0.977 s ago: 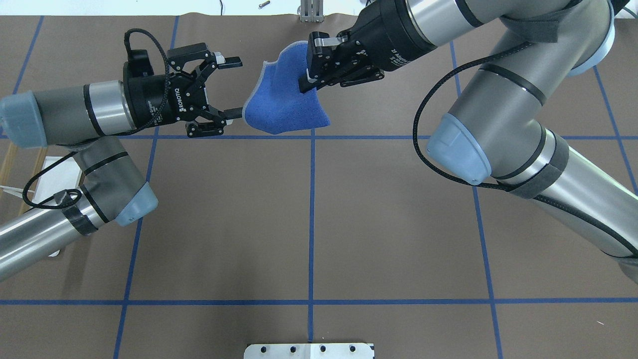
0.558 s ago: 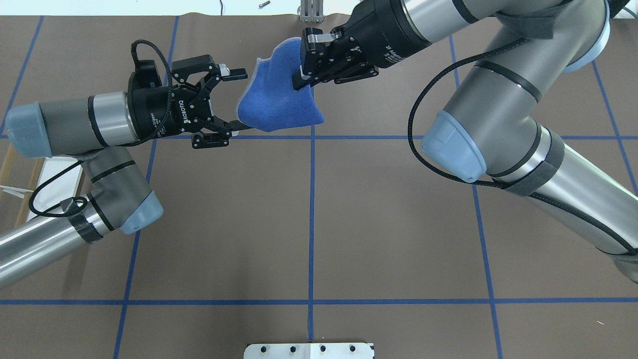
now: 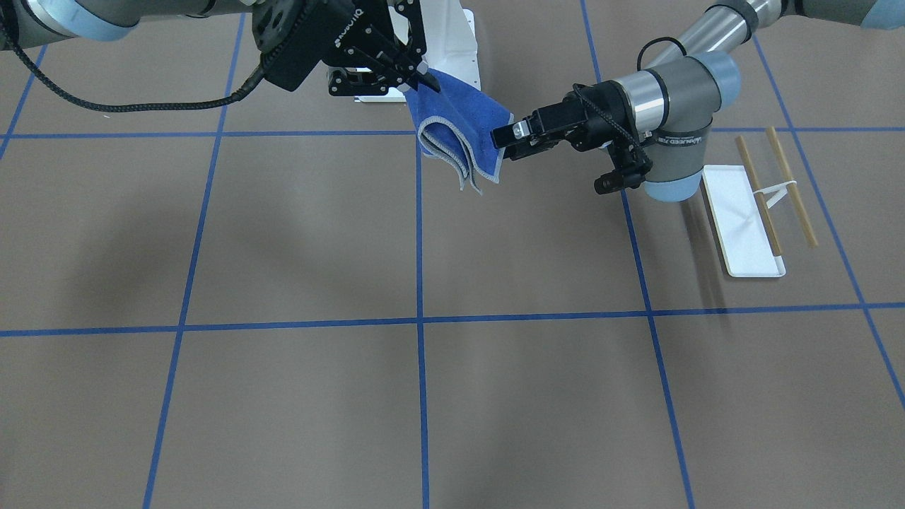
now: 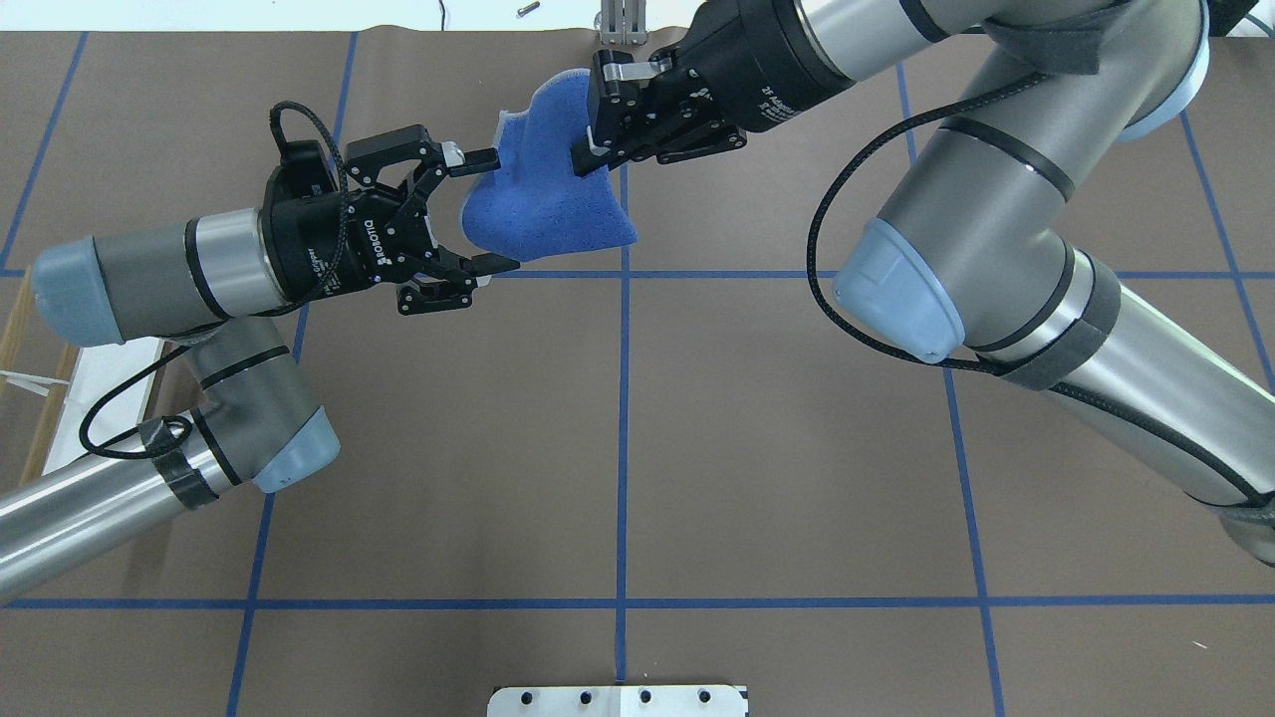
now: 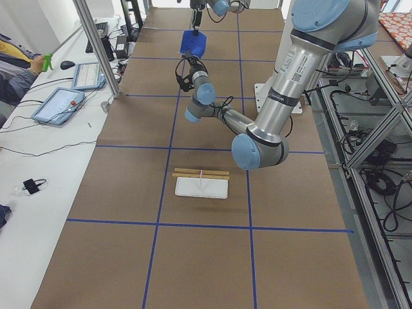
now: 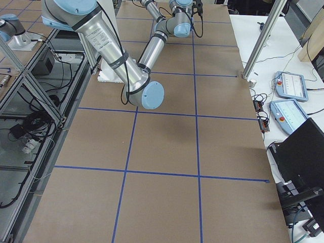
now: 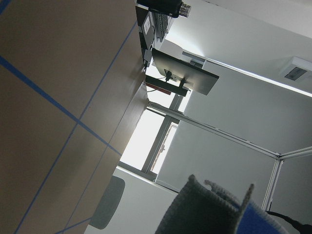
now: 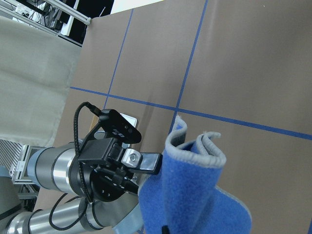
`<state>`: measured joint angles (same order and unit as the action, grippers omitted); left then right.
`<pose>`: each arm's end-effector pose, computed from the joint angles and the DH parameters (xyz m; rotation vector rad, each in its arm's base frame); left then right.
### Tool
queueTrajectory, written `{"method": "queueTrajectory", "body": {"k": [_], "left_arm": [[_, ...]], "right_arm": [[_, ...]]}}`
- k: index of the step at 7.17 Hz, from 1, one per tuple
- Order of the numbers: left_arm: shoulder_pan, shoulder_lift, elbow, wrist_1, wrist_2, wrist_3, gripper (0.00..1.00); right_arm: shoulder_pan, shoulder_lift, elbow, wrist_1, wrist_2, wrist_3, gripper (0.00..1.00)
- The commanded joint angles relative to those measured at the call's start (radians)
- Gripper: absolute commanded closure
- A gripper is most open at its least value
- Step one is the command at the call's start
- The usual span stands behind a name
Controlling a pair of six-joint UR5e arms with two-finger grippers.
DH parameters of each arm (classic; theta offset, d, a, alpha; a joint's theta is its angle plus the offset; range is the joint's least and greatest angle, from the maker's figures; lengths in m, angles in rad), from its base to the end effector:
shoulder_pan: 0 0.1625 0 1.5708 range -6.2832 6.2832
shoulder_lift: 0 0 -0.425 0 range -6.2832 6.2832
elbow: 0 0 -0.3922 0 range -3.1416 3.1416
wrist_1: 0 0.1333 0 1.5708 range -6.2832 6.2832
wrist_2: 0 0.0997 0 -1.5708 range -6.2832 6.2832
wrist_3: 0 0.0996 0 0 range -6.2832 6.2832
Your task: Hang towel on rack
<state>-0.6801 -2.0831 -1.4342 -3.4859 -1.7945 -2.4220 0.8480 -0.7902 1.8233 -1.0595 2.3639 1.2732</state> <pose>0.3814 -0.4515 0.2500 -0.3168 2.3081 -0.5421 -0.3319 -0.4705 0.0298 0.2581 -1.5334 -0.1771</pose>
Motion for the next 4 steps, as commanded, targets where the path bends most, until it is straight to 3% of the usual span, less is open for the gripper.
{"method": "queueTrajectory", "body": {"k": [1,4], "left_arm": [[0.004,-0.002,-0.002,-0.019,0.009,-0.002,0.03],[0.004,-0.003,-0.005,-0.022,0.026,-0.021,0.23]], "right_arm": [[-0.001,0.000,-0.002,0.003,0.000,0.000,1.00],[-0.006,0.000,-0.016,0.046,0.002,0.003,1.00]]}}
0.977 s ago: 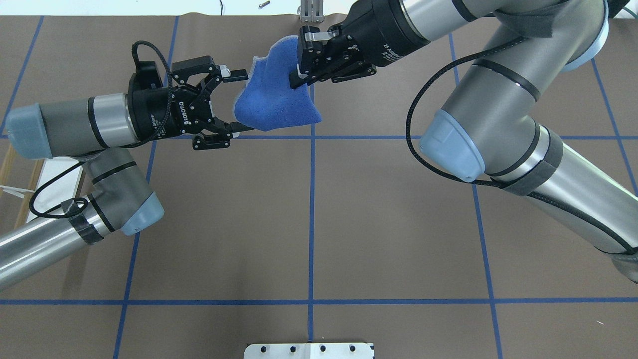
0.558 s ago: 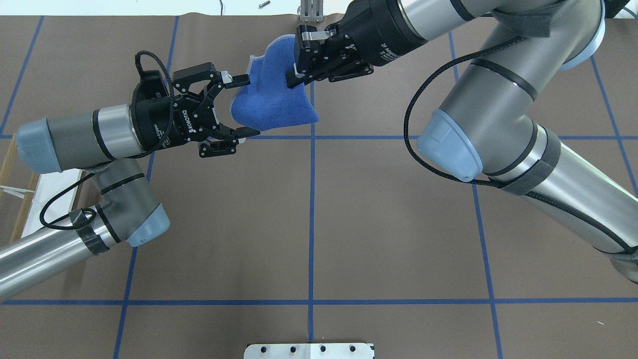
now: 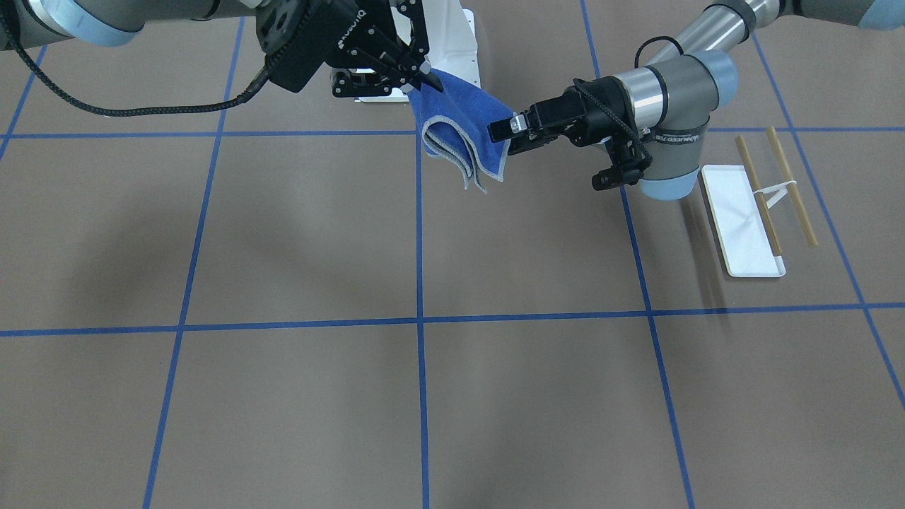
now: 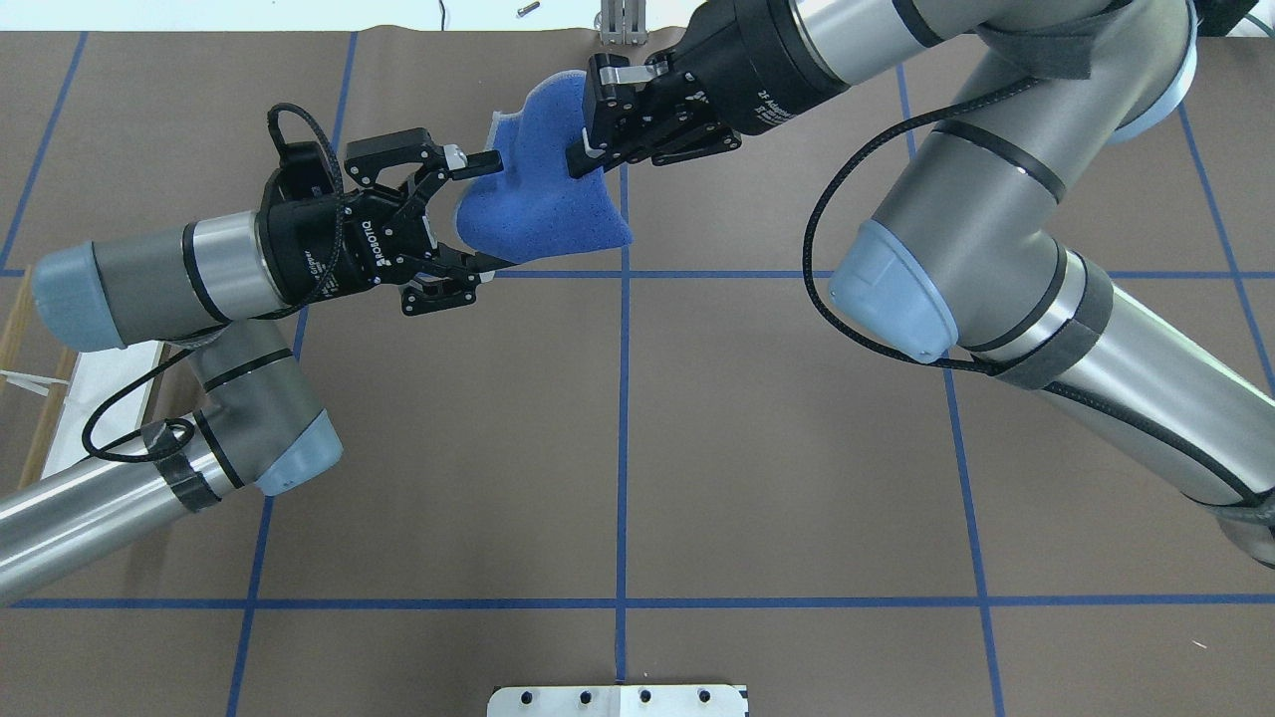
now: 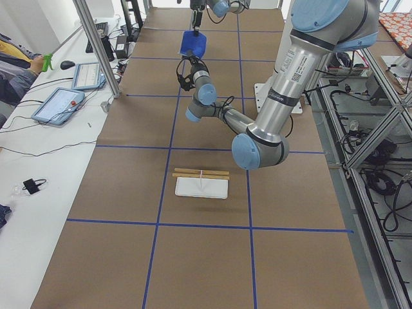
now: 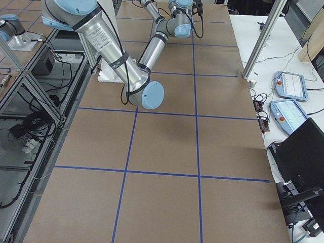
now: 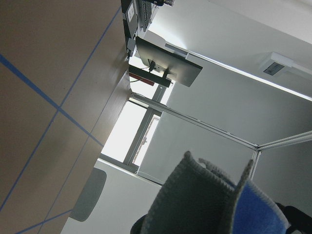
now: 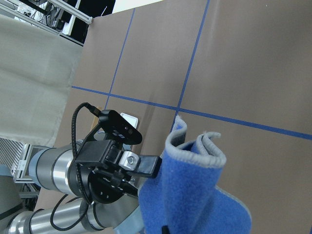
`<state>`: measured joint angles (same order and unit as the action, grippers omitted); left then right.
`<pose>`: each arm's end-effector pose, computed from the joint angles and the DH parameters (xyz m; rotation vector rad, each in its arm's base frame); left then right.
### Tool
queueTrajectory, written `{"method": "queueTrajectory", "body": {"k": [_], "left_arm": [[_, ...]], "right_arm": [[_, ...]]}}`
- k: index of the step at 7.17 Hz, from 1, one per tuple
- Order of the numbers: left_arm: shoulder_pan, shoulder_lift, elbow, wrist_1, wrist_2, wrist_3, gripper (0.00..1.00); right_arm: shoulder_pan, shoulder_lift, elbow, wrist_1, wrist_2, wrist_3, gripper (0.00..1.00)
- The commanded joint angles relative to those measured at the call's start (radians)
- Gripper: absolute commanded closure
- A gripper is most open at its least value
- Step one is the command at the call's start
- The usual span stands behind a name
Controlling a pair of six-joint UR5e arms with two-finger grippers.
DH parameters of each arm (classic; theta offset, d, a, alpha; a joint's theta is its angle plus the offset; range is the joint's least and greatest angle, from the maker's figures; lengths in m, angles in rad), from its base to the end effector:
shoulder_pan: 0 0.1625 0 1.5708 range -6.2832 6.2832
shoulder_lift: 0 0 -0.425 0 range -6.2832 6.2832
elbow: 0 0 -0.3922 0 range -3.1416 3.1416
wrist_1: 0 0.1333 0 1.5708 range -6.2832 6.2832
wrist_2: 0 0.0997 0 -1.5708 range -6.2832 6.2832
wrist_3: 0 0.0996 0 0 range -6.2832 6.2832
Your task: Hang towel on rack
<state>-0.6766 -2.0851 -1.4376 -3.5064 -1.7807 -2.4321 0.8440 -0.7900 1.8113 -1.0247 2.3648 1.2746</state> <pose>0.3794 -0.4491 0.2473 -0.3254 2.3363 -0.5386 -0.3350 -0.4704 0.0305 0.2688 -1.5484 -0.1915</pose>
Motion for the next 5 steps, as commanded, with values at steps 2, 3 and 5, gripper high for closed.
{"method": "queueTrajectory", "body": {"k": [2,3,5], "left_arm": [[0.005,-0.001,-0.003,-0.012,0.029,-0.012,0.38],[0.005,0.000,-0.003,-0.016,0.030,-0.010,0.38],[0.003,0.007,-0.001,-0.016,0.030,-0.009,0.38]], "right_arm": [[-0.005,0.000,-0.004,0.012,0.007,0.005,1.00],[-0.005,-0.001,-0.004,0.024,0.013,0.014,1.00],[-0.003,-0.009,-0.004,0.046,0.027,0.040,1.00]]}}
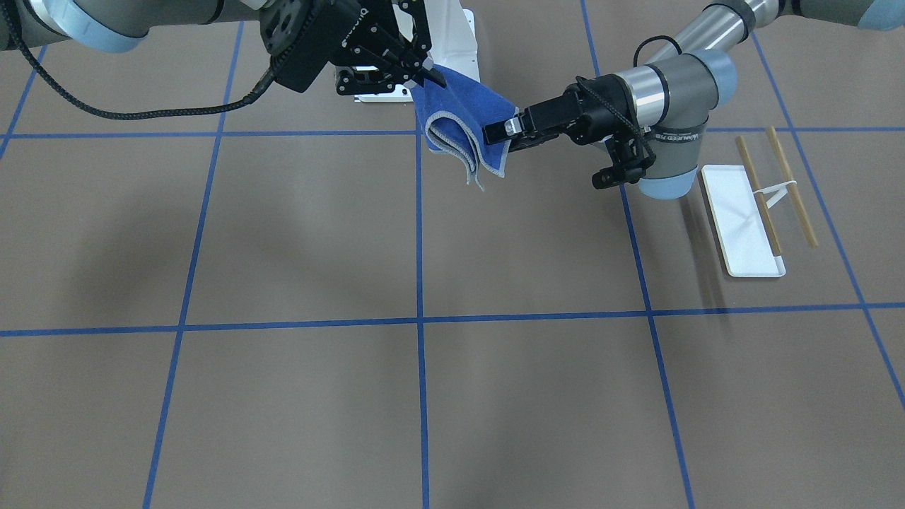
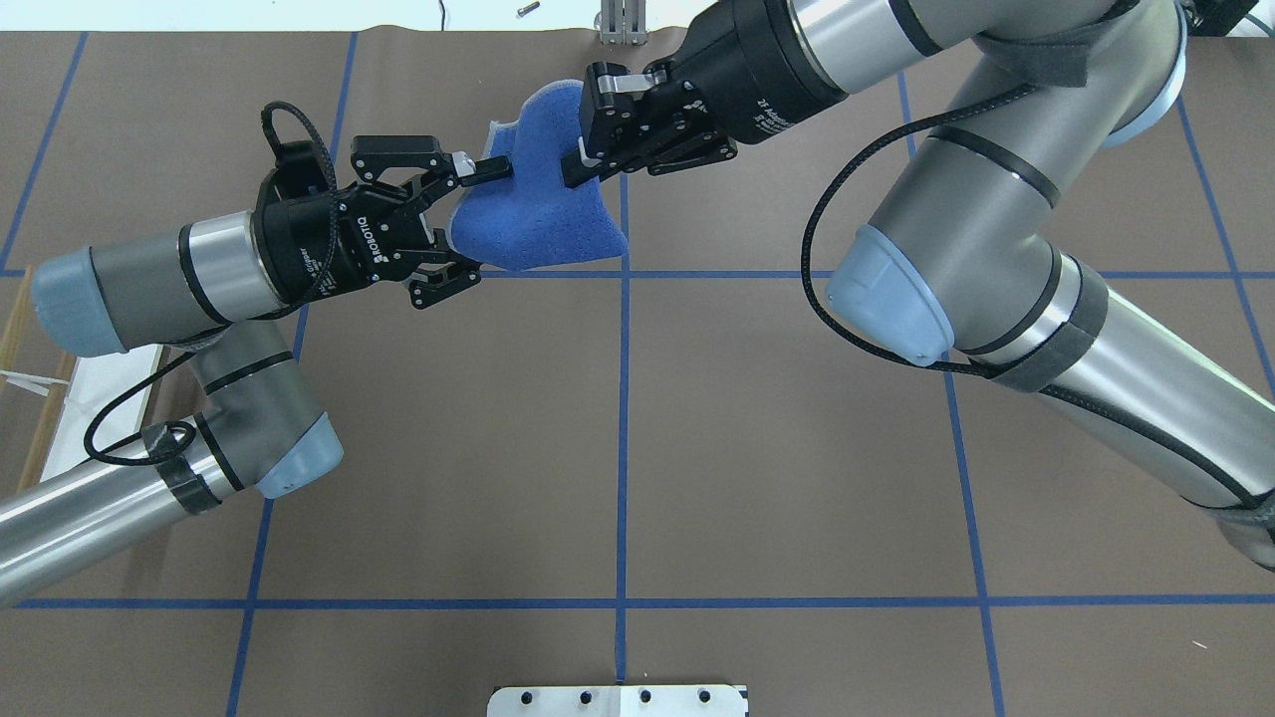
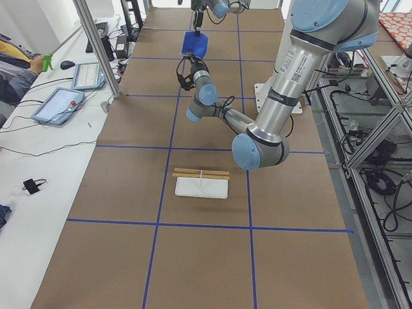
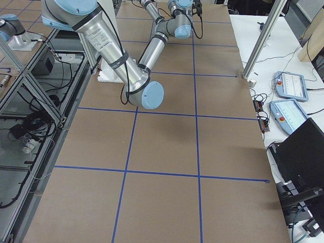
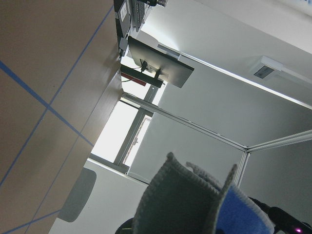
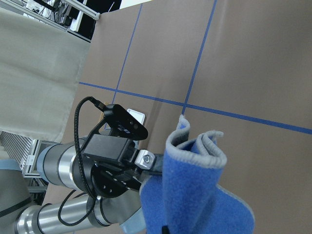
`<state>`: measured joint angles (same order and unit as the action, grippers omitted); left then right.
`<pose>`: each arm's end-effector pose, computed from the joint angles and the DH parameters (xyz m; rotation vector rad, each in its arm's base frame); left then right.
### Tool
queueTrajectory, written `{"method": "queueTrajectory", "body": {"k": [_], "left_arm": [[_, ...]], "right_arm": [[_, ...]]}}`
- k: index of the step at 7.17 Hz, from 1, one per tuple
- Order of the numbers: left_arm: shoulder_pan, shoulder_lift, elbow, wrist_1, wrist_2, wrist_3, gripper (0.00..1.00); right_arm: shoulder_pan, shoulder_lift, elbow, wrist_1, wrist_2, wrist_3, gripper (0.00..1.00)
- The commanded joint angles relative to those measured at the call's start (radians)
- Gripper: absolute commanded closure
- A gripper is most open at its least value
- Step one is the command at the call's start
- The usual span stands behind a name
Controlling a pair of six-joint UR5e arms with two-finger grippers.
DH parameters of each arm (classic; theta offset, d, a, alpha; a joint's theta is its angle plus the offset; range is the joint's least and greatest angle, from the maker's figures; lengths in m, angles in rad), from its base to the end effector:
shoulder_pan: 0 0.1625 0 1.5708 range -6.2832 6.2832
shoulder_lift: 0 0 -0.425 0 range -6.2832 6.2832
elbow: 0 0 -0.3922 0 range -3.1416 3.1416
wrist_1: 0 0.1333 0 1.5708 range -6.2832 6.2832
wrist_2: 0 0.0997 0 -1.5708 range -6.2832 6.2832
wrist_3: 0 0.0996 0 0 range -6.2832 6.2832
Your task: Hang towel on rack
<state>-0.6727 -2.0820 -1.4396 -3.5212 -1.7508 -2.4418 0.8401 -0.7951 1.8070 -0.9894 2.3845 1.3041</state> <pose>0.3774 -0.4483 0.2479 -0.3278 2.3620 -0.5595 -0.3362 -0.4664 0.0322 0.2449 -1.5708 -0.2004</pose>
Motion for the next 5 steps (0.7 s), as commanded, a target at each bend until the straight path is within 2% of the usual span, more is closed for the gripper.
{"method": "queueTrajectory", "body": {"k": [1,3,4,5], "left_arm": [[-0.001,0.003,0.001,-0.001,0.001,0.001,0.50],[-0.002,0.007,0.001,-0.015,0.001,-0.002,0.92],[-0.002,0.008,-0.001,-0.015,0.001,-0.002,1.00],[-0.002,0.010,-0.002,-0.015,0.001,-0.002,1.00]], "right_arm": [[0.001,-0.004,0.000,0.011,0.011,0.011,1.00],[0.001,-0.006,0.000,0.011,0.012,0.011,1.00],[0.001,-0.006,0.000,0.011,0.010,0.012,1.00],[0.001,-0.006,0.000,0.011,0.010,0.012,1.00]]}}
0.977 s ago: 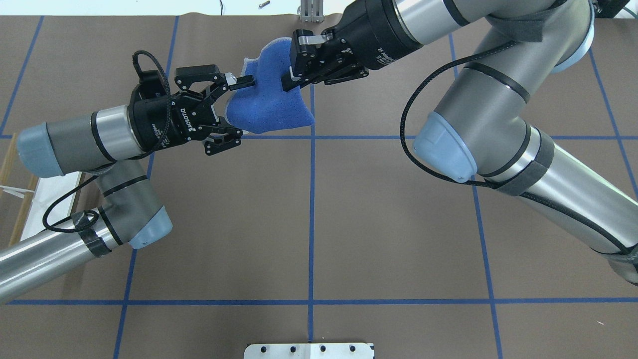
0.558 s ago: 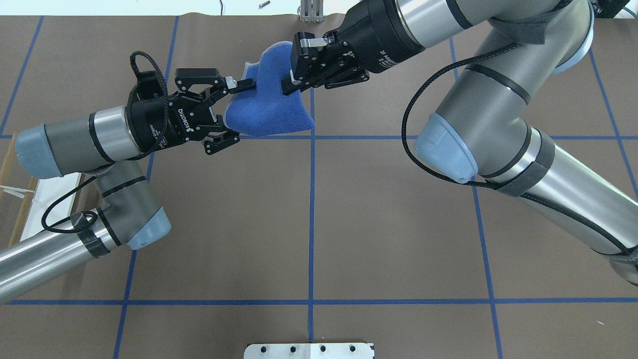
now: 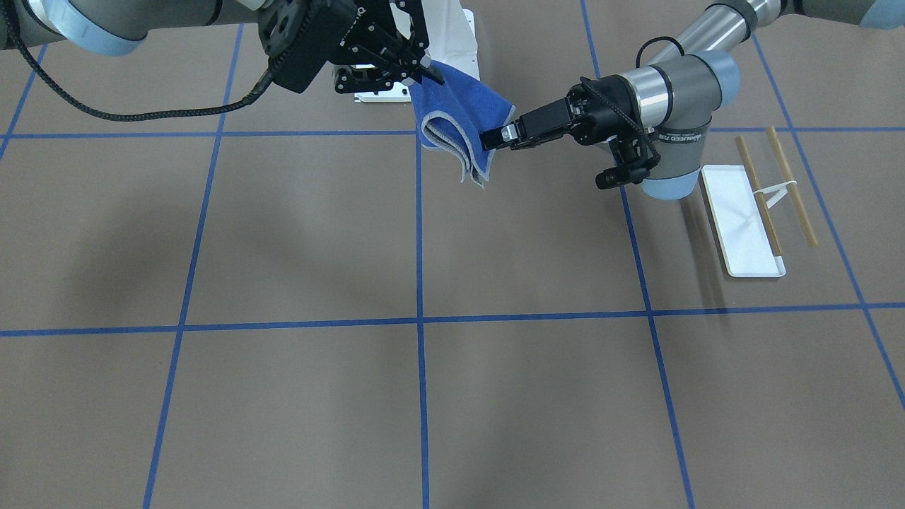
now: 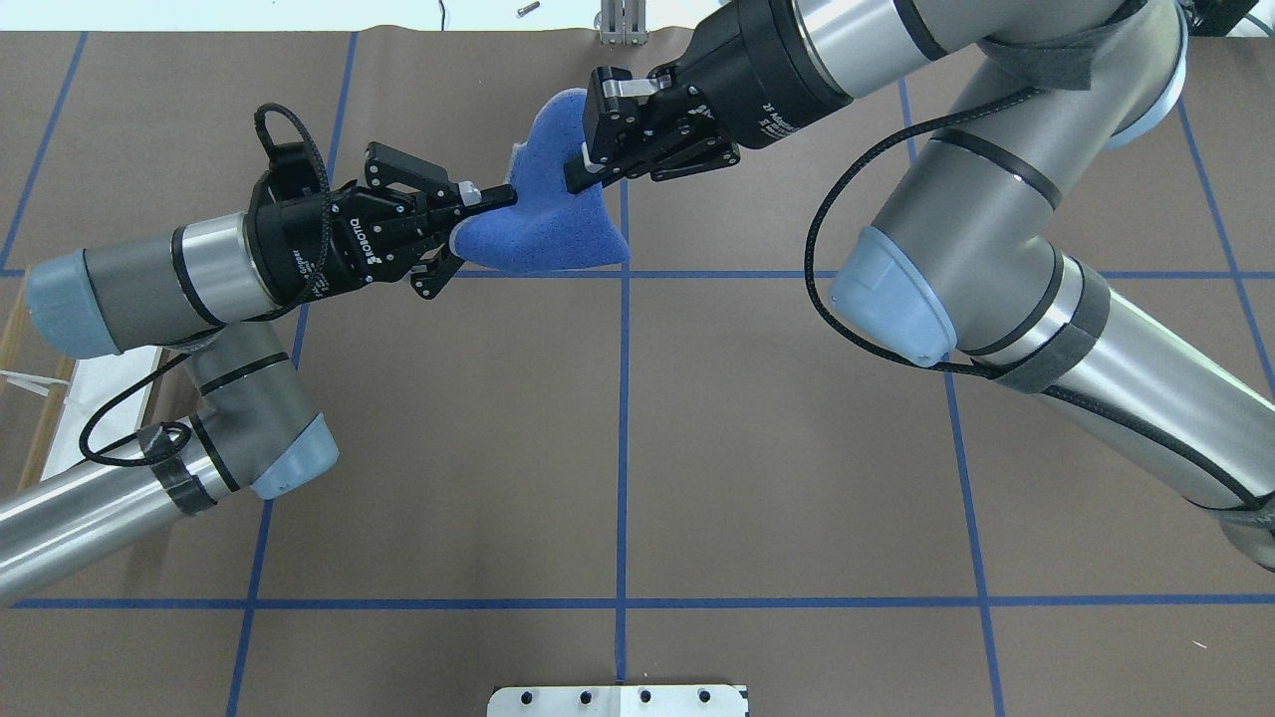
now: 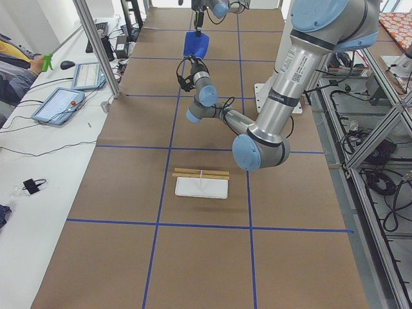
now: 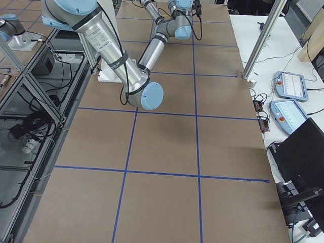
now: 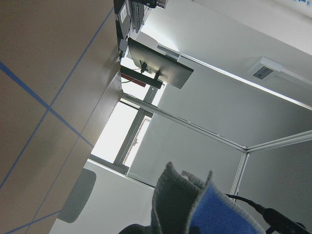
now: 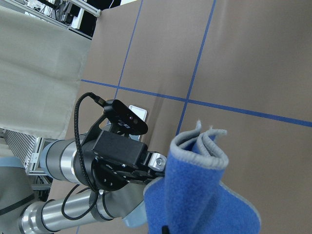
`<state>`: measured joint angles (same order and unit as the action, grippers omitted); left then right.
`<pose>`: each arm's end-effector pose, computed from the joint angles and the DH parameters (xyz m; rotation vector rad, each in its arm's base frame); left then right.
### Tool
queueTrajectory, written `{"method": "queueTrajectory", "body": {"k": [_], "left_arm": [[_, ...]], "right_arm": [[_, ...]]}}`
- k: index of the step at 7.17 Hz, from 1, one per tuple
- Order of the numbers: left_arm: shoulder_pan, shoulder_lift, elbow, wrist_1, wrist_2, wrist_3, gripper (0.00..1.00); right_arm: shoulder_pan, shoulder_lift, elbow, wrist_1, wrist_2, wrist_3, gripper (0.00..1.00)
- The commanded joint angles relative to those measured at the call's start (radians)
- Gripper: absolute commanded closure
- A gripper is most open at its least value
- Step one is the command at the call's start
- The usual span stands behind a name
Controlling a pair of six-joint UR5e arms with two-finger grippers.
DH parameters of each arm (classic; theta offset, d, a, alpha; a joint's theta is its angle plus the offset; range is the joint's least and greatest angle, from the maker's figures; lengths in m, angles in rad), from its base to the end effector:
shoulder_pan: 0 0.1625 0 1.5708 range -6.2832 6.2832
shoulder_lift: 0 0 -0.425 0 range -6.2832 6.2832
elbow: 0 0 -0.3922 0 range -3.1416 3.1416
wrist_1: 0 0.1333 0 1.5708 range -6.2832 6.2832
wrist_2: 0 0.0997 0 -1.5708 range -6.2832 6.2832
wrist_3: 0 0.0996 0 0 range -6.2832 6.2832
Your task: Hang towel on rack
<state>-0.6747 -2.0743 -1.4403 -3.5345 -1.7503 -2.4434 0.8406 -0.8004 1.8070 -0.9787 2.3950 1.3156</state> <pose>0.3744 -0.4474 0.2520 -0.3271 2.3683 -0.5568 -0.3357 -0.4652 0.0345 0.2317 -1.5764 -0.2023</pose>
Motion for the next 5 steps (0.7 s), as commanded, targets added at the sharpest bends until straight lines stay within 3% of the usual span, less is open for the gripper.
{"method": "queueTrajectory", "body": {"k": [1,3,4,5], "left_arm": [[-0.002,0.002,-0.002,-0.001,0.000,0.003,1.00],[-0.014,0.020,-0.005,-0.004,0.056,0.032,1.00],[-0.031,0.037,-0.005,0.014,0.073,0.114,1.00],[-0.057,0.063,-0.006,0.029,0.071,0.171,1.00]], "right_arm": [[0.002,0.000,0.000,0.000,0.001,0.002,1.00],[0.006,-0.022,0.006,0.000,0.000,0.019,0.95],[0.012,-0.037,0.008,0.000,-0.002,0.021,0.67],[0.021,-0.043,0.011,0.000,-0.007,0.021,0.01]]}}
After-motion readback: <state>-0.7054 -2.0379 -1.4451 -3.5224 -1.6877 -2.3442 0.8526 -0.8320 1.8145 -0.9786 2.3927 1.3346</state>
